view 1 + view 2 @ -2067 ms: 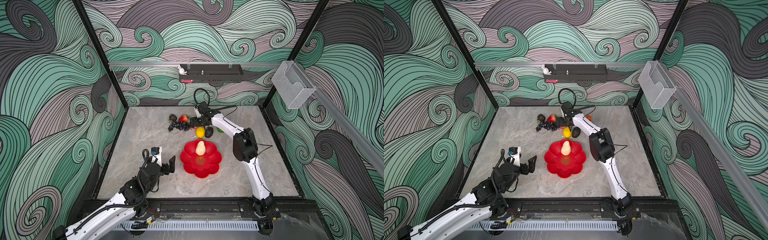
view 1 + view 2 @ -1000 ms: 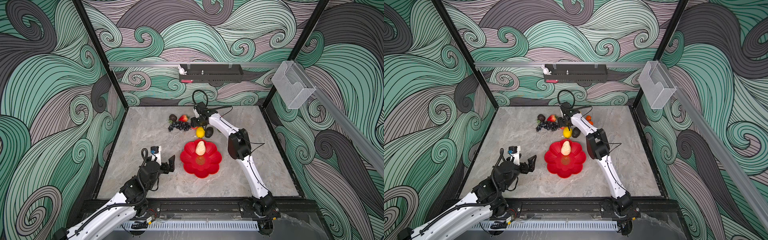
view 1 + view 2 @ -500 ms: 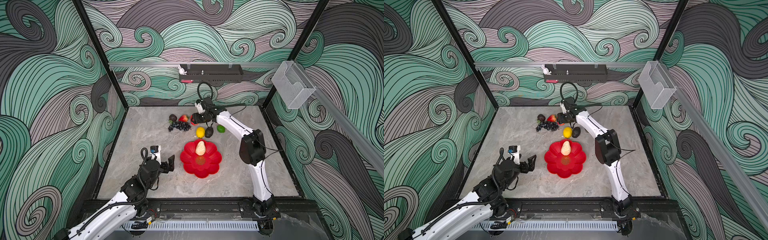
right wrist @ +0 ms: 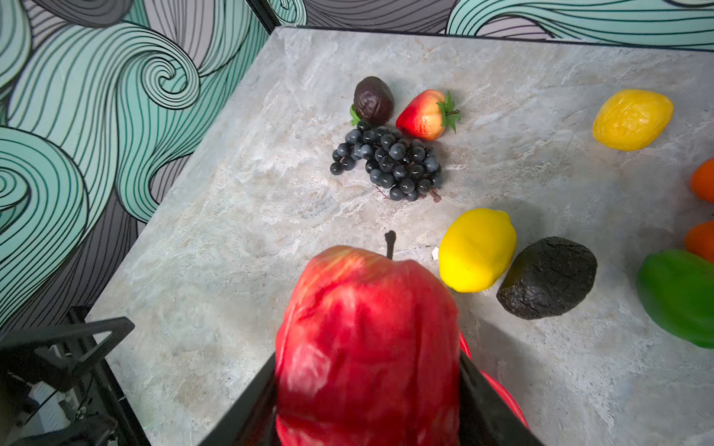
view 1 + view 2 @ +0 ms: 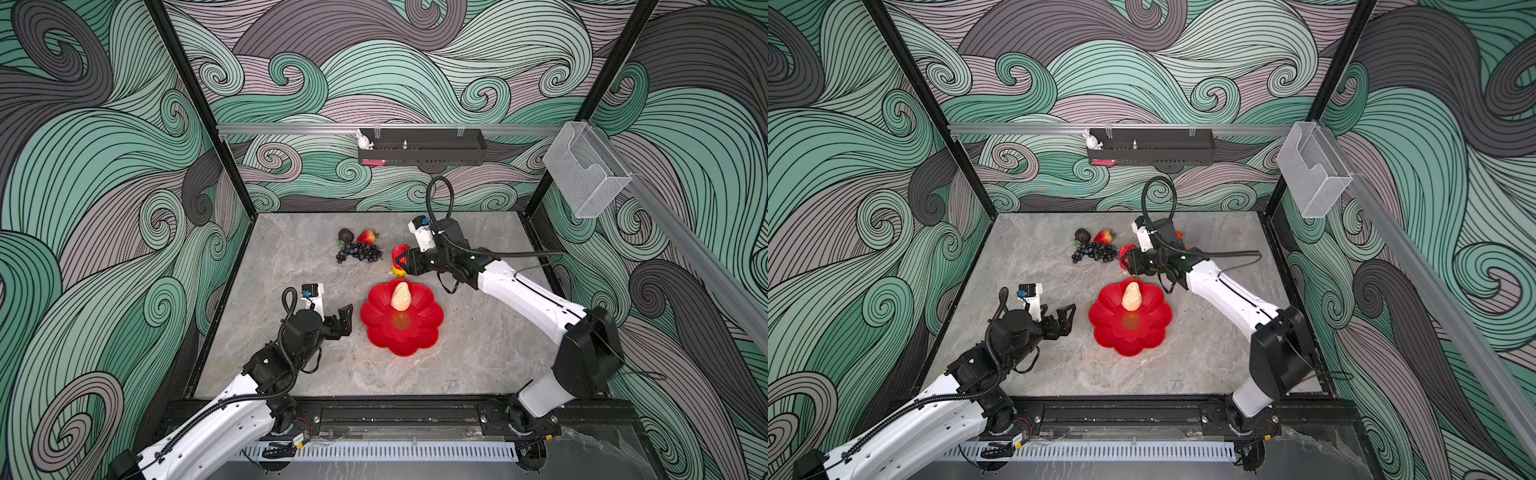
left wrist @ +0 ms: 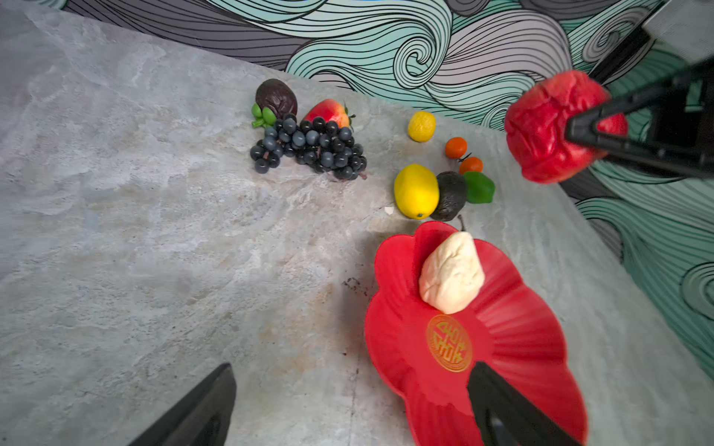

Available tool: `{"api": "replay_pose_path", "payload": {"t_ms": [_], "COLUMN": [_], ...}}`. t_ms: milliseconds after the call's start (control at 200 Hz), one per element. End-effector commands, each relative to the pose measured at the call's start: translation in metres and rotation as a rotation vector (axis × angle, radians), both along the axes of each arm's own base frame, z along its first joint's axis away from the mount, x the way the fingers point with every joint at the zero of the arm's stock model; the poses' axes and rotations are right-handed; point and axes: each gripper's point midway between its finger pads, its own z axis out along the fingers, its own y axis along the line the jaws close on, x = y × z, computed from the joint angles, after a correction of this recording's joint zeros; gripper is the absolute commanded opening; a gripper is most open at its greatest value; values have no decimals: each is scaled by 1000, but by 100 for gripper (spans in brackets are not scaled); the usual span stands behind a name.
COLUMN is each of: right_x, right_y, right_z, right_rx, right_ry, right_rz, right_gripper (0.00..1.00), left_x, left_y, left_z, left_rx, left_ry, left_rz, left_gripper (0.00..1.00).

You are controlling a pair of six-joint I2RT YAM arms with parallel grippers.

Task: Place and organize the fake fruits in the fruit bowl
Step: 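Carry the red apple toward the bowl and the left gripper with the right gripper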

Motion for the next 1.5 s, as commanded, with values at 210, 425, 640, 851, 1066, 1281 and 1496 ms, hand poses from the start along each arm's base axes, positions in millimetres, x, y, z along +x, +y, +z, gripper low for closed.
{"api": "replay_pose_path", "payload": {"t_ms": [210,425,640,851,1066,1281,1496], "right_x": [-70,-96,-109,-121,-129,-131,-130], "right_y": [1,-4,-5,4,7,4,4], "right_z": [5,0,-3,-4,3,6,2], "right_rx": [91,145,196,217,223,218,196], "right_ry": [-152,-218,-280,-320,-364,-381,-376], "right_rz": [114,124,118,162,190,188,189], "right_gripper": [61,60,60,60,60,60,61], "left_x": [6,6,8,8,7,6,6], "left_y": [-73,-117,-147,-165,-177,-185,-186], "left_z": [61,83,84,76,69,68,64], "left_rx": [-356,-456,-507,-490,-479,-483,-471], "left_ry": [139,238,311,353,397,408,418], "left_rz": [-181,-342,-403,-428,-453,-473,-470], "left_gripper": [96,96,96,95,91,81,66]}}
